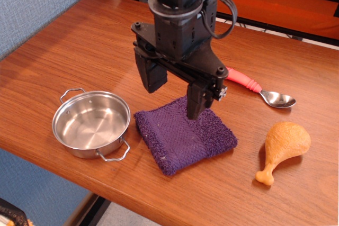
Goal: Move chicken leg near purple towel left towards the edge of table.
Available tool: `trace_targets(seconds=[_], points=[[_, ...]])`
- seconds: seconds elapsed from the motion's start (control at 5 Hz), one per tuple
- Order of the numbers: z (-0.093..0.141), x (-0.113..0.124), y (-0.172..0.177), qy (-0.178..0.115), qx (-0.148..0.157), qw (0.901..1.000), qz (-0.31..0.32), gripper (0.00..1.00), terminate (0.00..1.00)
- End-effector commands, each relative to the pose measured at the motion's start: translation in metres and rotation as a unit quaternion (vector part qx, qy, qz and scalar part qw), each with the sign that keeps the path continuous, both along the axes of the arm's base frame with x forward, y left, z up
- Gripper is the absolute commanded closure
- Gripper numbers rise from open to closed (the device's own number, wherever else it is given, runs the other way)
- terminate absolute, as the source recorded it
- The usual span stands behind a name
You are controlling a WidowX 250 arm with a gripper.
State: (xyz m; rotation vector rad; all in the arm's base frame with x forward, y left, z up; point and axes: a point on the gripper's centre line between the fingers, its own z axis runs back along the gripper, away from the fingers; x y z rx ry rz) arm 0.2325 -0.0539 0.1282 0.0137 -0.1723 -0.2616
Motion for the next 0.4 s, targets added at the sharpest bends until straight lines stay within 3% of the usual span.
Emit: trace_targets(seconds=[0.0, 0.2], points=[[0.0, 0.0, 0.0, 0.0, 0.0, 1.0, 0.0, 0.0, 0.0], [-0.009, 0.016, -0.029, -0.042, -0.028, 0.9987, 0.007, 0.0, 0.0]])
